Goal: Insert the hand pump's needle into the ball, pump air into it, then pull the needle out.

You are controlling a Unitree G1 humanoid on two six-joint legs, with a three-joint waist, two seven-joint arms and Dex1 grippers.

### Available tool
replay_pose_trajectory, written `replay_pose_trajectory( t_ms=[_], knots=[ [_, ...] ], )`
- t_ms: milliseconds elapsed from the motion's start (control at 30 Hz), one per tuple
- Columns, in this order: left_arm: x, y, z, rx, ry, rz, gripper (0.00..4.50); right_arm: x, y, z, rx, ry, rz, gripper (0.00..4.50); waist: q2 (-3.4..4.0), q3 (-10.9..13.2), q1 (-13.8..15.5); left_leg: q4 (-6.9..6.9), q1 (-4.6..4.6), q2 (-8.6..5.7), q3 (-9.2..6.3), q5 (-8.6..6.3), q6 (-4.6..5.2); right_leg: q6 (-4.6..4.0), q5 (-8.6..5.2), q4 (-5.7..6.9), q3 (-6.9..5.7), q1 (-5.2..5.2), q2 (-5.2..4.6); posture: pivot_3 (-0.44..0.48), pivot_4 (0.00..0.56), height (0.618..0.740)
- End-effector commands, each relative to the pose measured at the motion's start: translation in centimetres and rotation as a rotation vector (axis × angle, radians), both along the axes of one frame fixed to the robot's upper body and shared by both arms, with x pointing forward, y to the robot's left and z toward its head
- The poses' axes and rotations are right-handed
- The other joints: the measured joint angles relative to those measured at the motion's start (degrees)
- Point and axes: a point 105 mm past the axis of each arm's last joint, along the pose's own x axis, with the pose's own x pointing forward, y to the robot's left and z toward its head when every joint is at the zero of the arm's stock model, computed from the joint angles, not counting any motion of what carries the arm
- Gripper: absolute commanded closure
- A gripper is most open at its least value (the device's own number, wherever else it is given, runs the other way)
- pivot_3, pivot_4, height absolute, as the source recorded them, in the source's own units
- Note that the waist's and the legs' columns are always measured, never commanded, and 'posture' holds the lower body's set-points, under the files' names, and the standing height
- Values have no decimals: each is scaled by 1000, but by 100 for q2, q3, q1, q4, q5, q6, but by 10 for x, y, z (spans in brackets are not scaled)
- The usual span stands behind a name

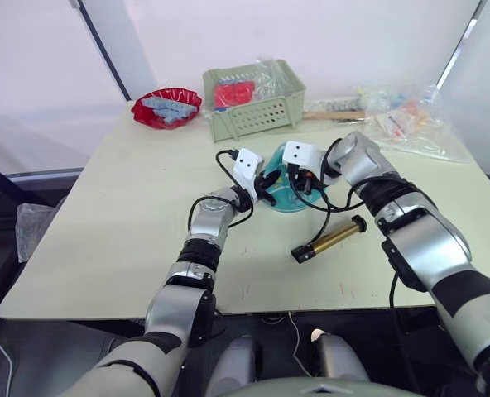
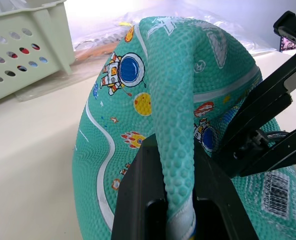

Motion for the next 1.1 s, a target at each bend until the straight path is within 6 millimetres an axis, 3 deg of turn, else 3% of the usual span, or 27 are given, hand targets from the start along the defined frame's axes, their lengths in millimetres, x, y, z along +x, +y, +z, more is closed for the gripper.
replay_pose_trajectory(
  t_ms=[33, 300, 533, 633, 800, 833, 1100],
  knots=[
    [-13, -16, -28, 46, 91, -77, 4500, -12, -8, 2, 10, 52, -18, 4168, 7, 14, 41, 0, -4, -1, -2, 0, 0, 0, 0, -2, -4, -1, -2, 0, 150, 737],
    [-13, -21, -27, 52, 81, -97, 4500, -21, -22, 28, 73, 15, -70, 4168, 40, 71, 165, 2, -64, -22, -55, 1, 0, -13, 10, -37, -59, -21, -25, 0, 150, 737],
    [-14, -24, -28, 59, 81, -113, 4500, -28, -26, 31, 138, 14, -81, 4168, 36, 100, 197, 2, -104, -52, -69, 1, 1, -2, 4, -45, -72, -46, -51, 0, 150, 737],
    [-13, -24, -27, 62, 79, -114, 4500, -30, -25, 30, 190, -32, -40, 2726, 33, 103, 193, 2, -104, -58, -76, 1, 1, 3, 0, -45, -79, -42, -56, 0, 150, 737],
    [-14, -22, -28, 68, 78, -117, 4500, -33, -41, 34, 252, -62, -69, 297, 29, 112, 174, 2, -103, -59, -79, 2, 2, 4, 0, -44, -81, -41, -57, 0, 150, 737],
    [-14, -22, -27, 68, 77, -116, 4500, -34, -44, 37, 263, -68, -74, 86, 31, 119, 173, 2, -103, -59, -79, 3, 2, 4, 0, -42, -81, -41, -57, 0, 150, 737],
    [-16, -17, -29, 76, 75, -117, 4500, -58, -63, 65, 453, -95, -97, 86, 27, 139, 174, 7, -104, -59, -83, 2, 3, 5, -1, -40, -81, -40, -57, 0, 150, 737]
  ],
)
